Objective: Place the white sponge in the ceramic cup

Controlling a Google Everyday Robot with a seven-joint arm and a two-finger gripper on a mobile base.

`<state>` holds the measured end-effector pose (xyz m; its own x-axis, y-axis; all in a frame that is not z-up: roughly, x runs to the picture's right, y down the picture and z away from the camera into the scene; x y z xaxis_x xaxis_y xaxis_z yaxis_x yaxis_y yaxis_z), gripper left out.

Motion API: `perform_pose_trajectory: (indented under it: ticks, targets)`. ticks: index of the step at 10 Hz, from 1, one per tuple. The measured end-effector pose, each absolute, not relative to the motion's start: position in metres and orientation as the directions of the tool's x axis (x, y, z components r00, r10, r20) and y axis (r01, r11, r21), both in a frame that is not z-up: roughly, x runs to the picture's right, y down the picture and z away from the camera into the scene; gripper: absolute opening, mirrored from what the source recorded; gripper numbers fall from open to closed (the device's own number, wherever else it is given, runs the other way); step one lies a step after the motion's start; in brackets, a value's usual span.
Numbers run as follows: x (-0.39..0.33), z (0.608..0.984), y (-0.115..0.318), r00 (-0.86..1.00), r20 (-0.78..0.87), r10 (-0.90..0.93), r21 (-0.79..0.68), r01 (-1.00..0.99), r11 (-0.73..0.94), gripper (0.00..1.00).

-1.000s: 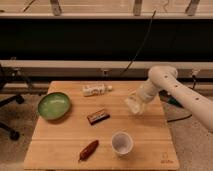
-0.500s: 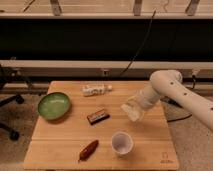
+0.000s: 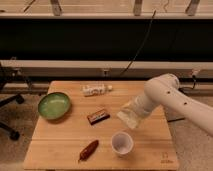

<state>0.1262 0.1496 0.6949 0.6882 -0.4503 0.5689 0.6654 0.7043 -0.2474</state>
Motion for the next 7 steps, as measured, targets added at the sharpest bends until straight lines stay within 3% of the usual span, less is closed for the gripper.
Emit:
perform_pose_trajectory:
  ticks: [7]
  targets:
    - [0.126,0.651,0.207,0.611,0.603,-0.513,-0.21,0.742,0.637,0.0]
